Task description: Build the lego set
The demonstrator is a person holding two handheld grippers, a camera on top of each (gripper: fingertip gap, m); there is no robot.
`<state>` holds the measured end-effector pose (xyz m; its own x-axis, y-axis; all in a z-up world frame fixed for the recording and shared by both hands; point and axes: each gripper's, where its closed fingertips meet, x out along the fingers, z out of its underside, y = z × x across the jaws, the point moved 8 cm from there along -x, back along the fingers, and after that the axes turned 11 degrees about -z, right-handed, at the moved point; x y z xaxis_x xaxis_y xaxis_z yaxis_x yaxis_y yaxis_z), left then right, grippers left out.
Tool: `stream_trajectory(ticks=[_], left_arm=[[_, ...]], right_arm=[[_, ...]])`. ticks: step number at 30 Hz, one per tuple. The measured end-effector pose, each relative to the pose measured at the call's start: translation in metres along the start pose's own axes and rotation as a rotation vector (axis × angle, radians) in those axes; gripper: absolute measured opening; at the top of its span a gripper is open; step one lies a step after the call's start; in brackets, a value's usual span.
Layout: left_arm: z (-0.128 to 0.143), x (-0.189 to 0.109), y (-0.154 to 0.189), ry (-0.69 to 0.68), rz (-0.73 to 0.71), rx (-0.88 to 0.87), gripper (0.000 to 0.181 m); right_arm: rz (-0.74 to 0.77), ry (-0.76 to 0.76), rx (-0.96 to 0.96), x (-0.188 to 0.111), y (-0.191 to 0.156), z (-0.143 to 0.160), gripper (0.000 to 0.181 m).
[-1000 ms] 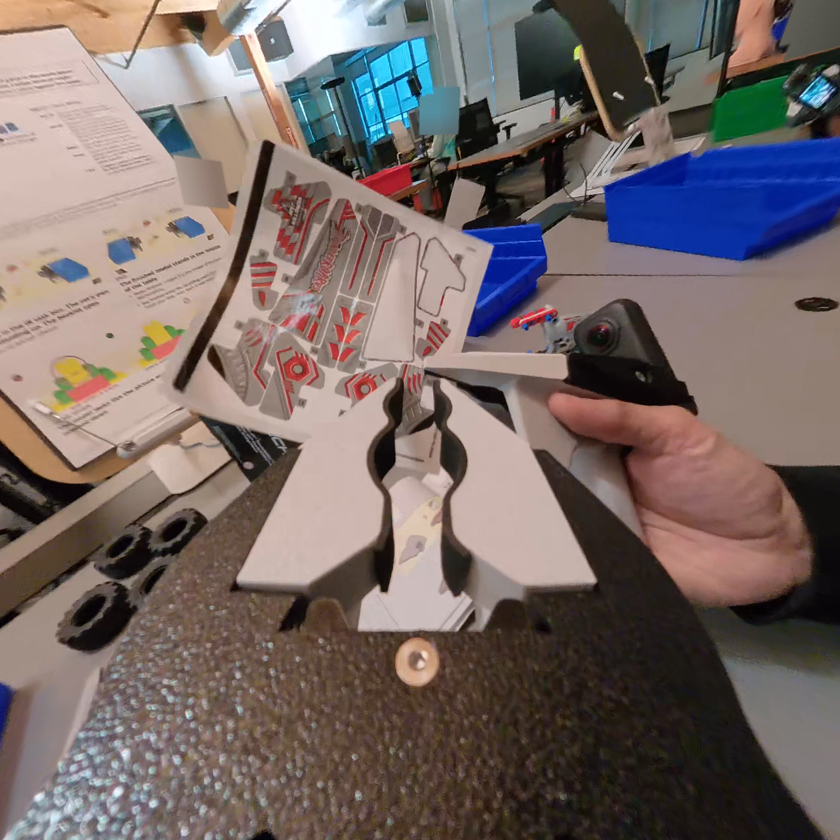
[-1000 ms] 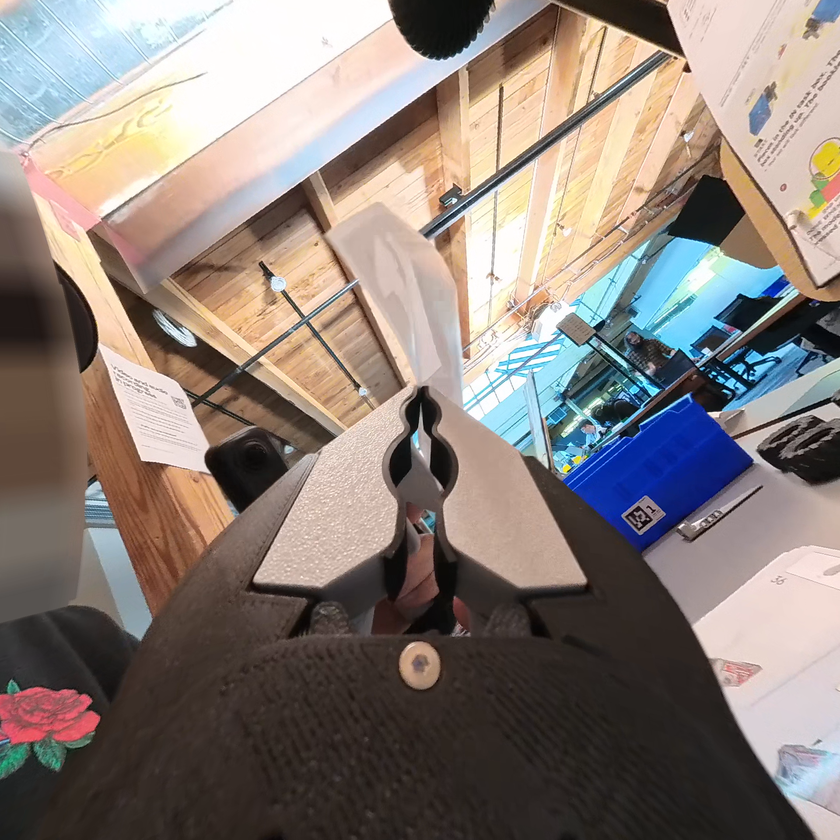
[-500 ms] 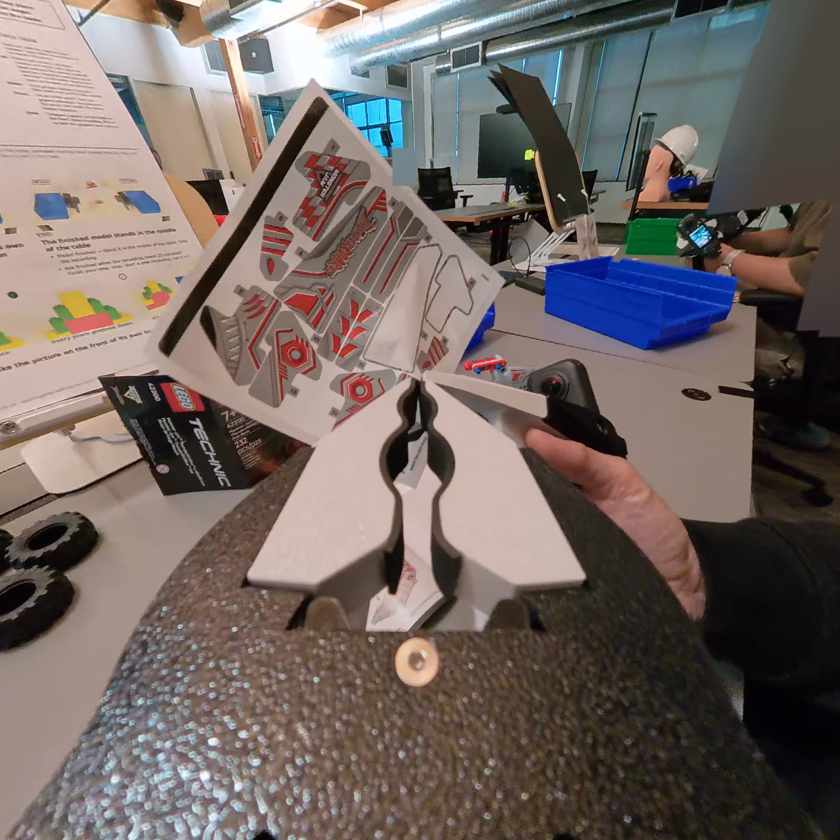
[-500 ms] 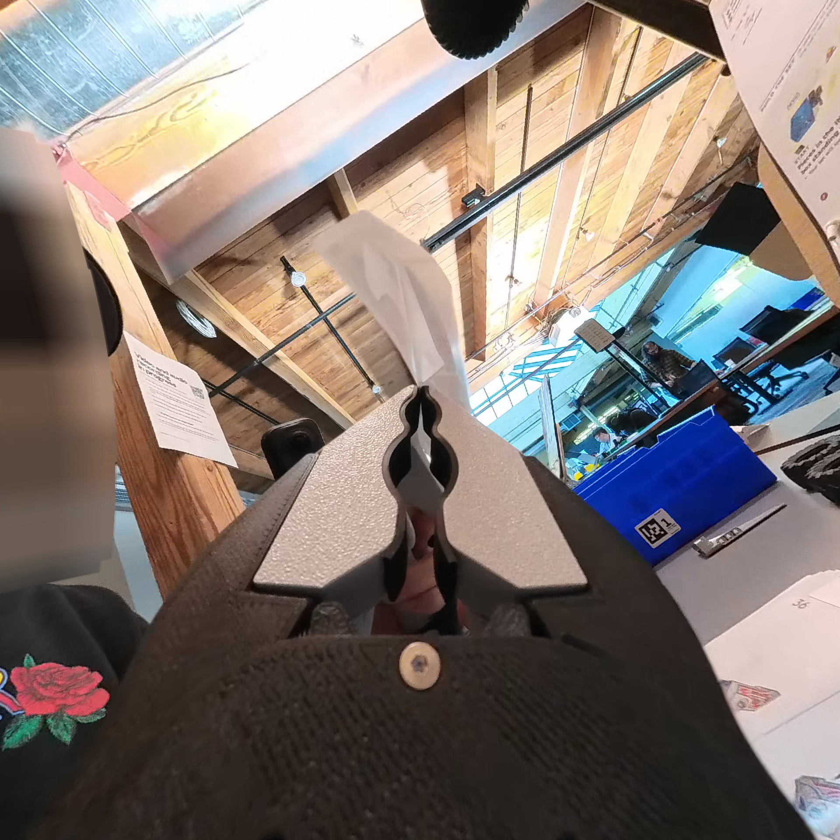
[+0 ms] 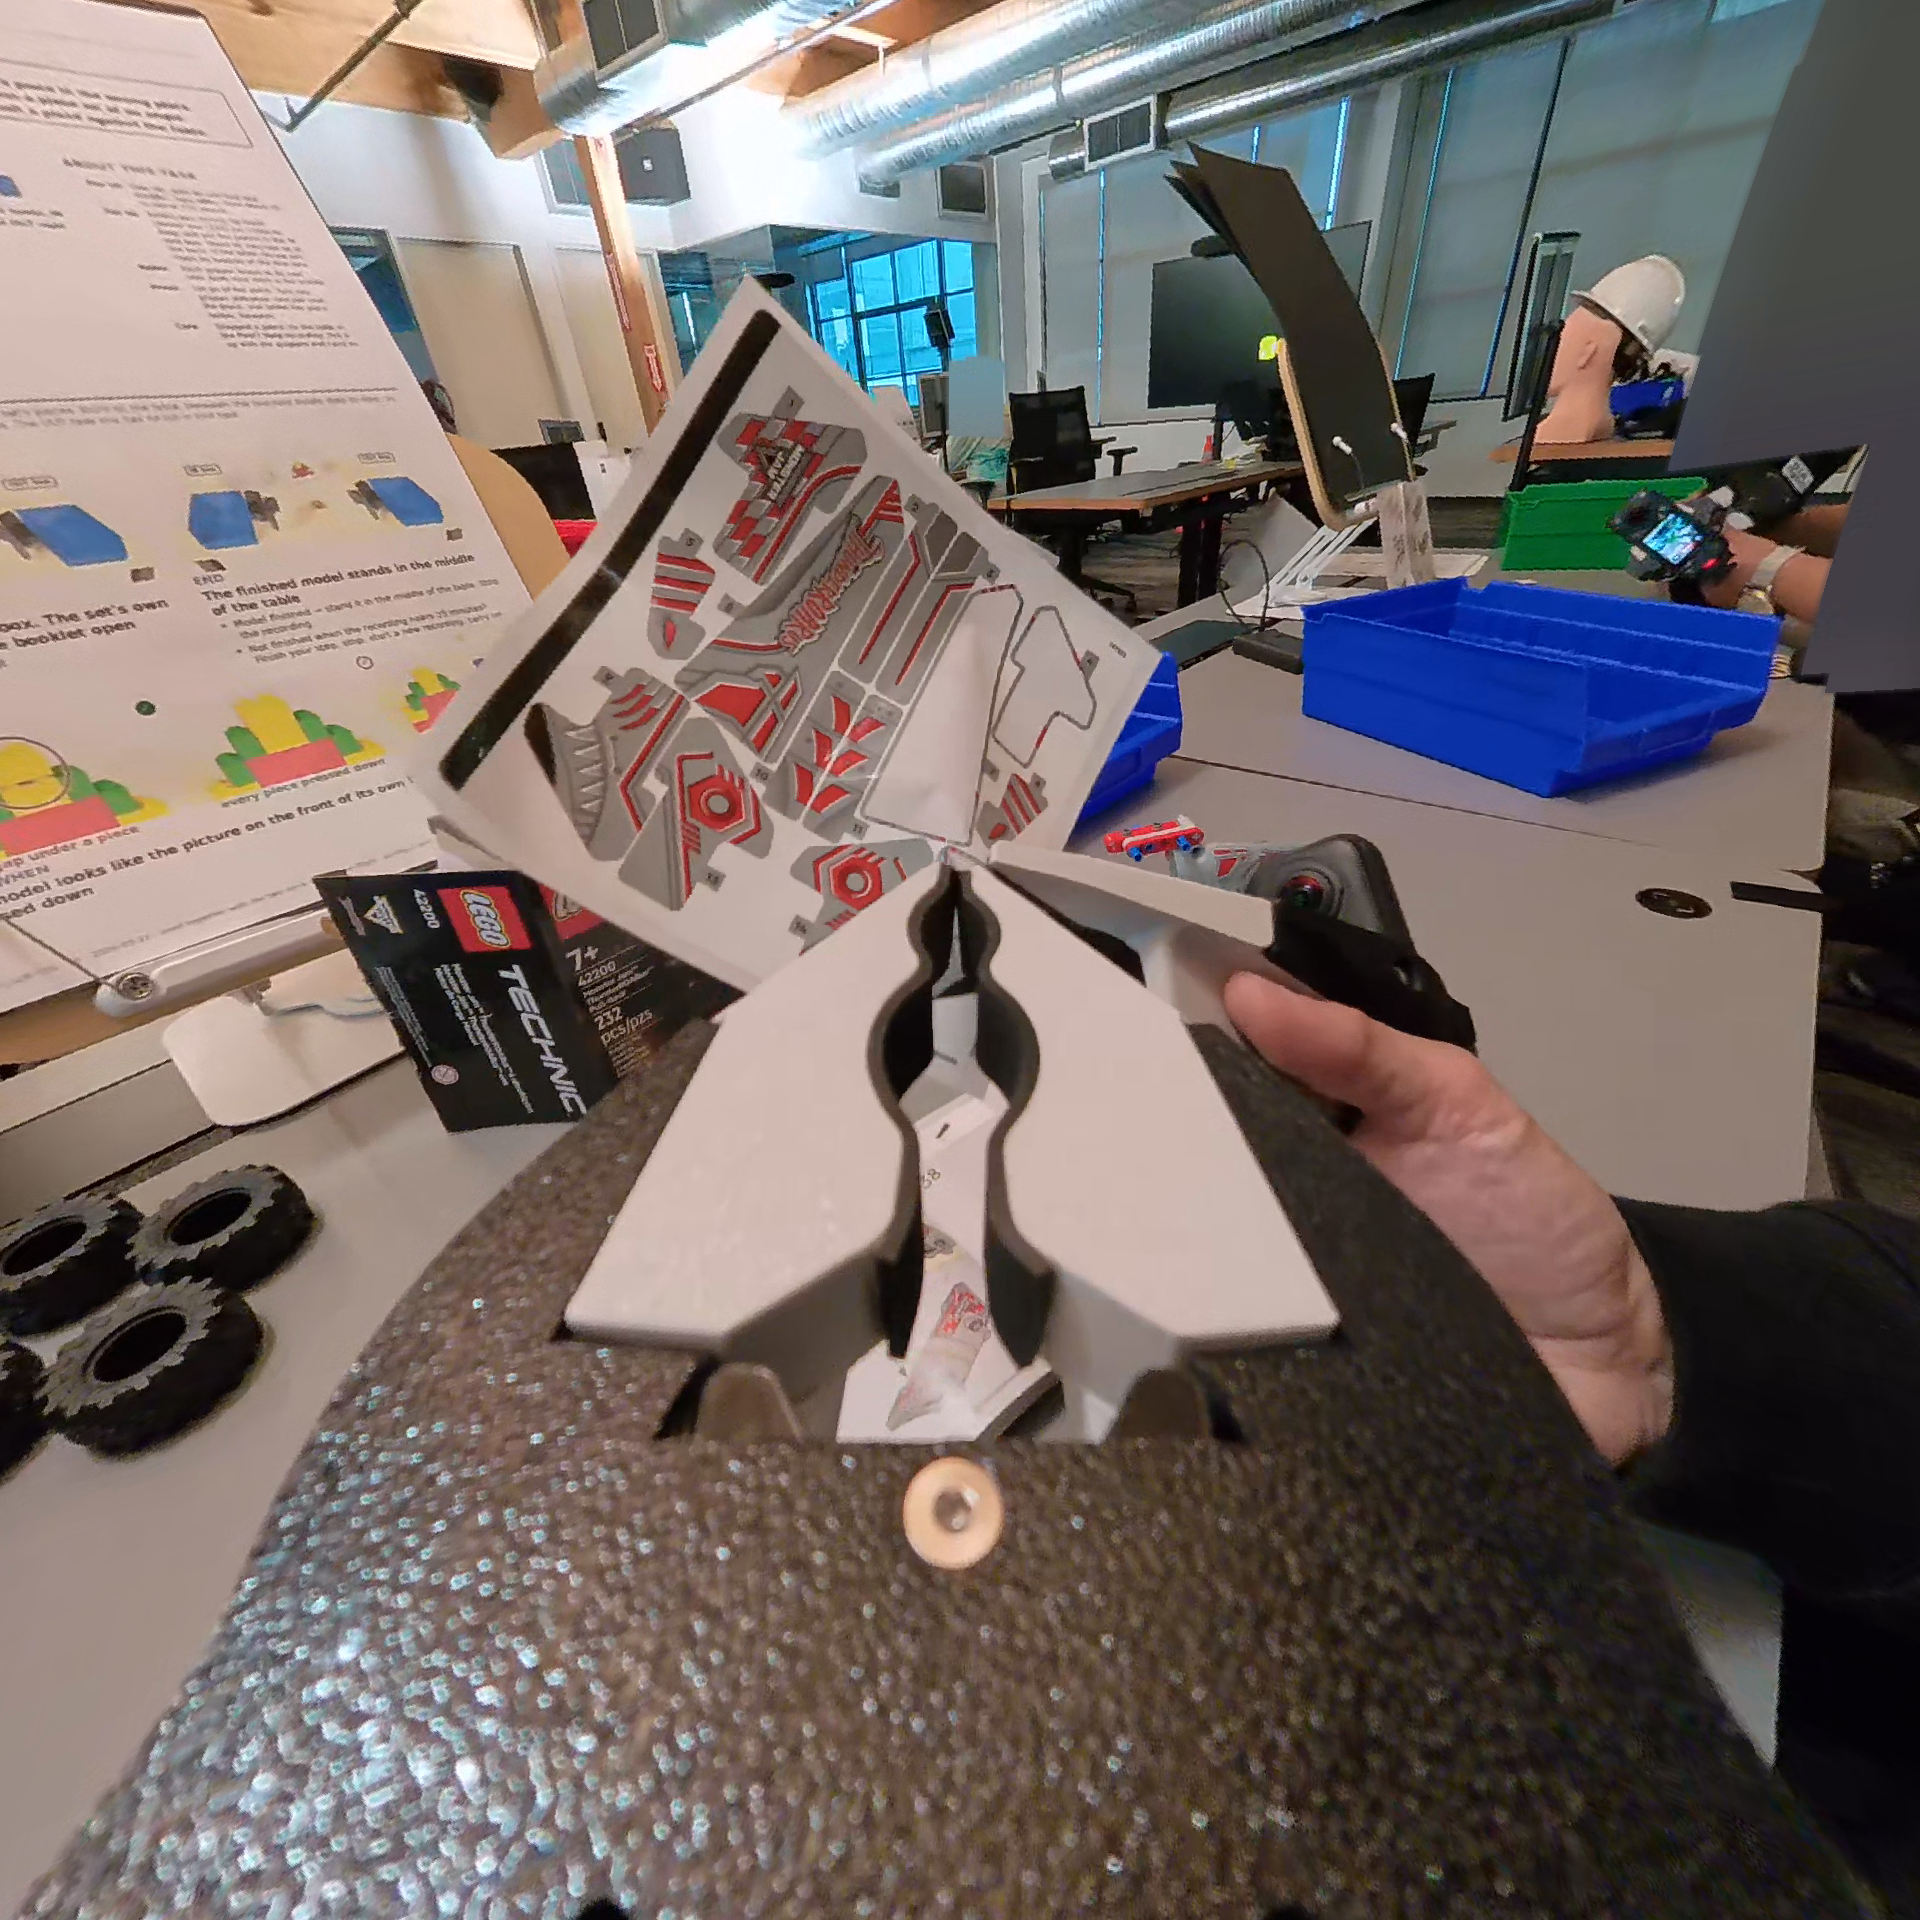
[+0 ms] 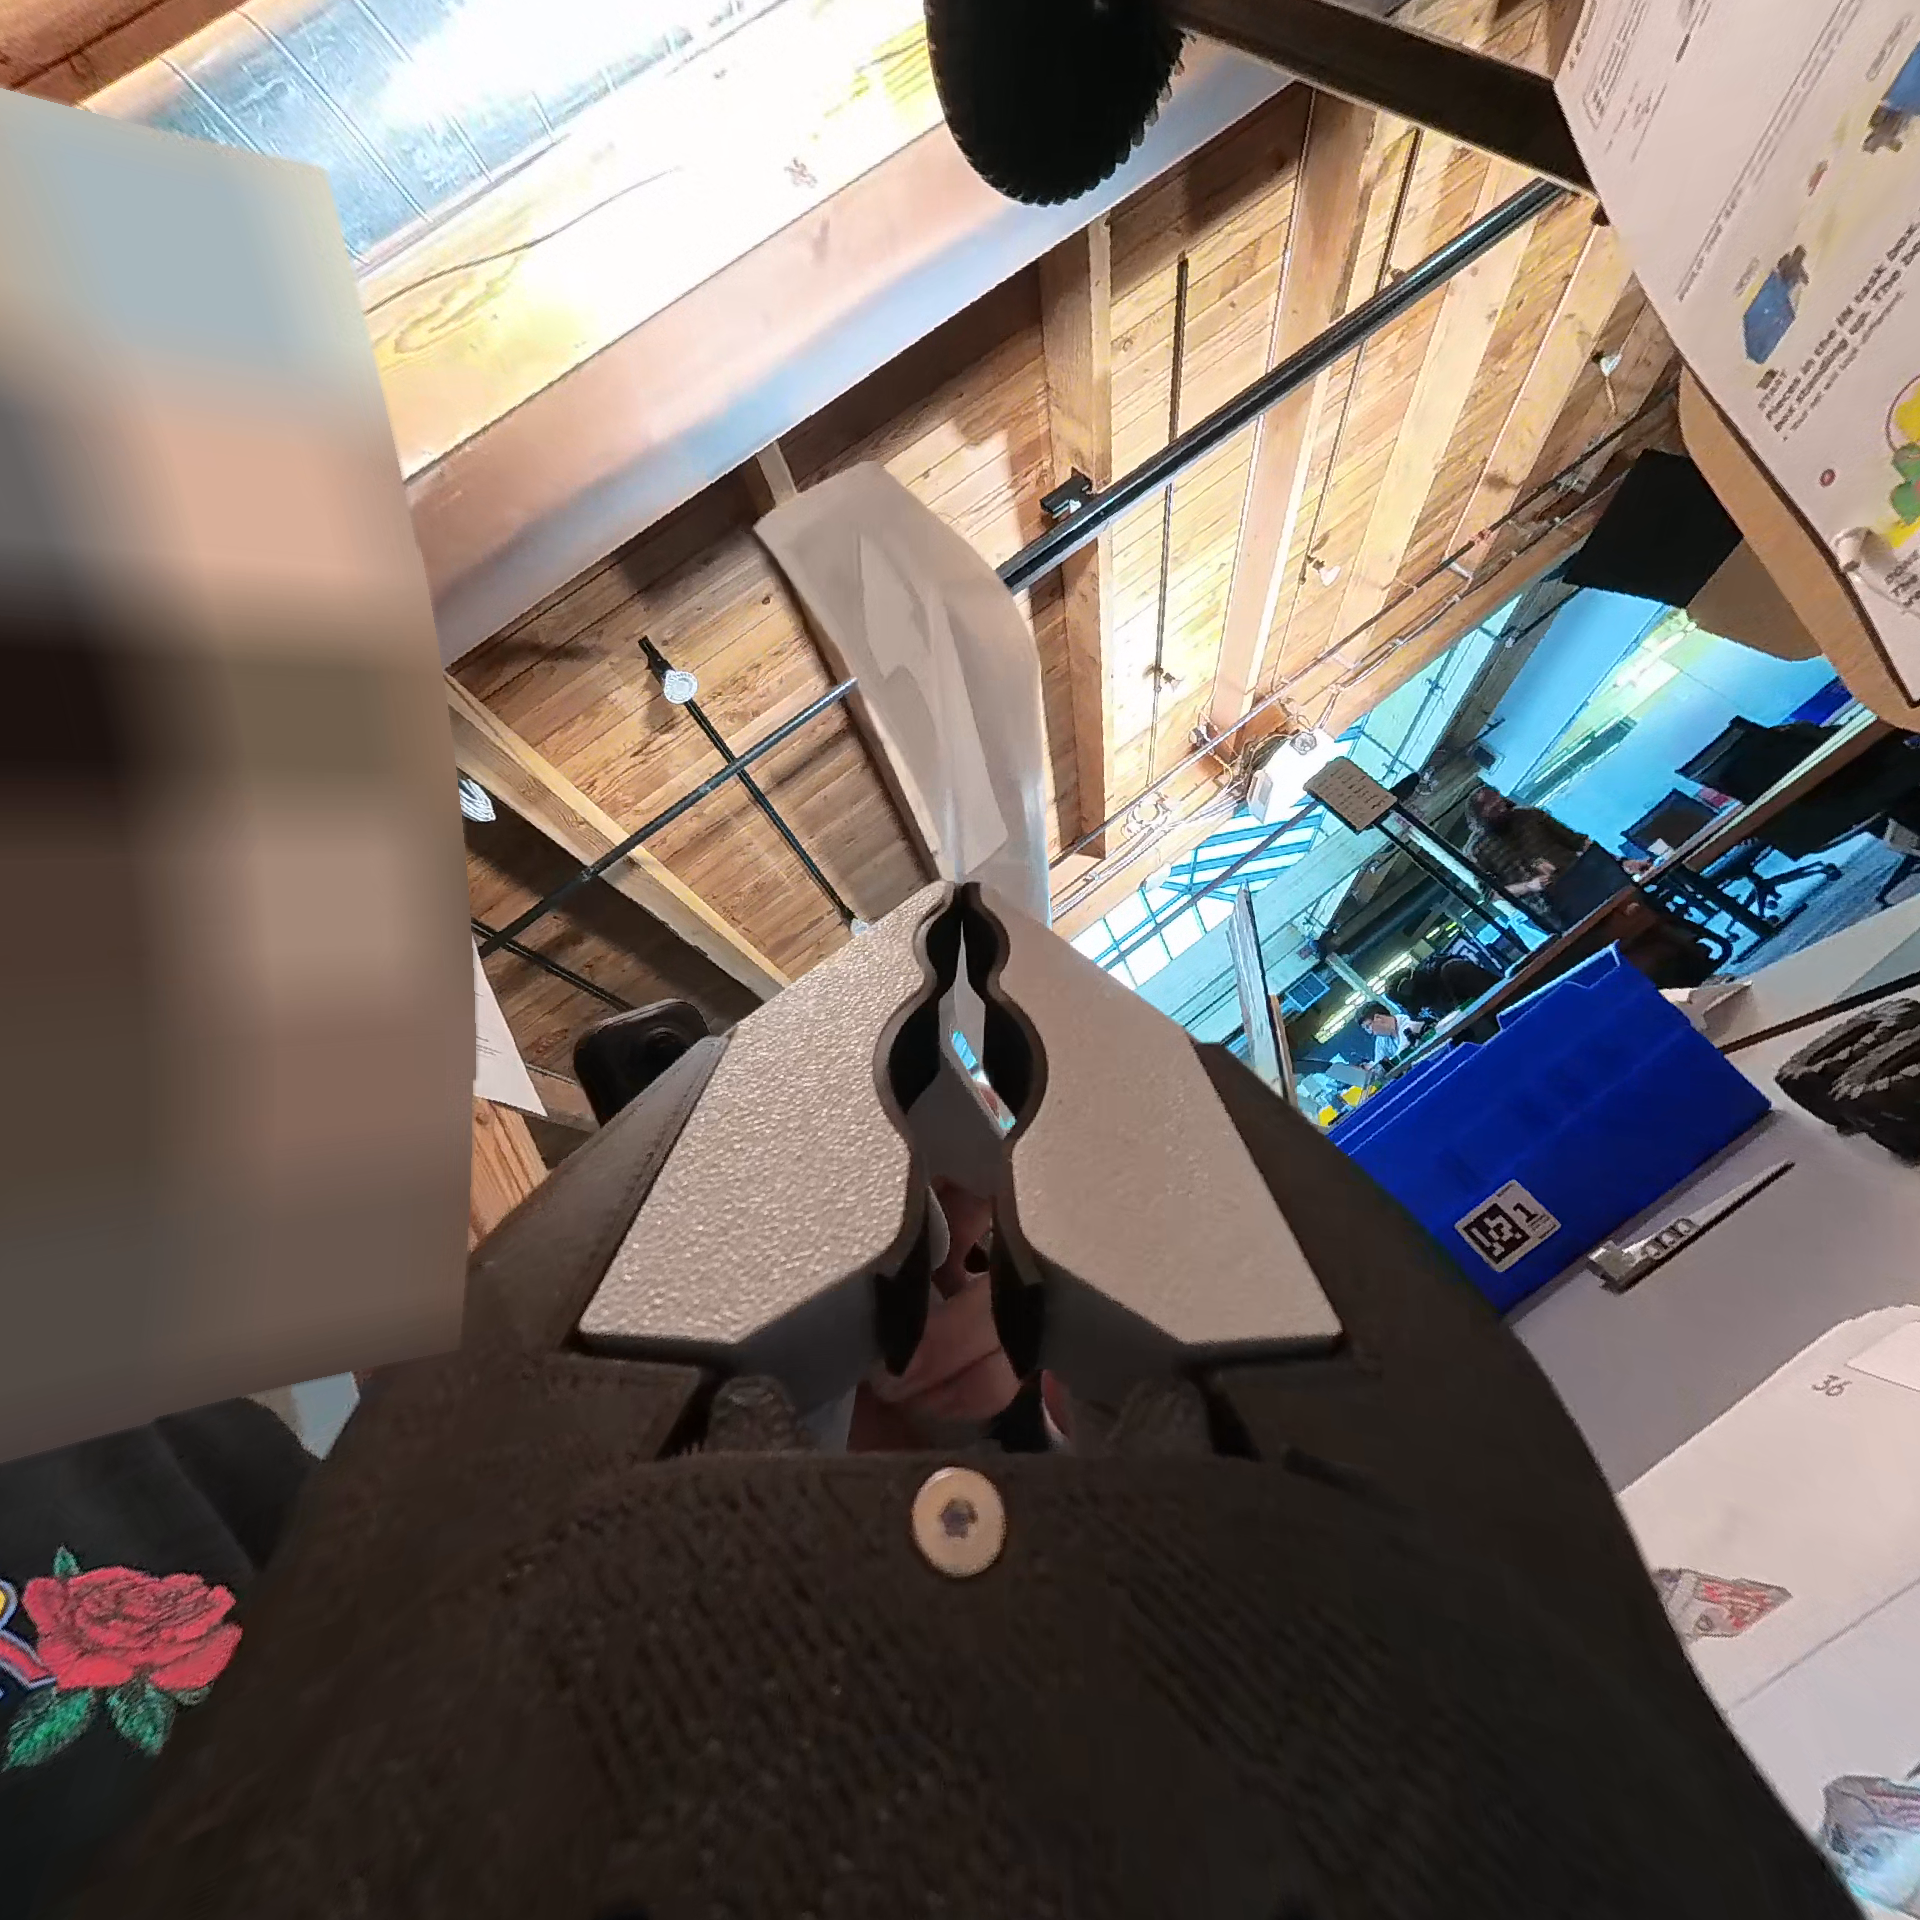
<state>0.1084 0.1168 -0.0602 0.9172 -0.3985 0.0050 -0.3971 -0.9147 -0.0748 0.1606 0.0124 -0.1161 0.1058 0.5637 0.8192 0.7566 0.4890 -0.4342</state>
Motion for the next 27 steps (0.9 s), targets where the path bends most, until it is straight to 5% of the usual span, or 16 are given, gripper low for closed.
stream_trajectory(ticks=[1, 13, 17, 20, 27], left_arm=[[0.001, 0.0, 0.0, 0.0, -0.002, -0.007, 0.0], [0.014, 0.002, -0.002, 0.027, 0.019, -0.243, 0.0], [0.012, 0.003, 0.0, 0.013, -0.012, -0.155, 0.0], [0.008, 0.004, 0.006, 0.014, -0.054, -0.01, 0.016], [0.003, 0.006, 0.014, 0.048, -0.025, 0.07, 0.011]], right_arm=[[0.003, 0.004, -0.009, 0.0, -0.001, -0.001, 0.0], [0.097, -0.009, -0.236, -0.002, -0.009, -0.01, 0.0], [0.104, -0.049, -0.286, -0.001, -0.01, -0.008, 0.0], [0.098, -0.042, -0.264, -0.001, -0.009, -0.006, 0.0], [0.026, -0.03, -0.19, 0.001, -0.011, -0.002, 0.0]])
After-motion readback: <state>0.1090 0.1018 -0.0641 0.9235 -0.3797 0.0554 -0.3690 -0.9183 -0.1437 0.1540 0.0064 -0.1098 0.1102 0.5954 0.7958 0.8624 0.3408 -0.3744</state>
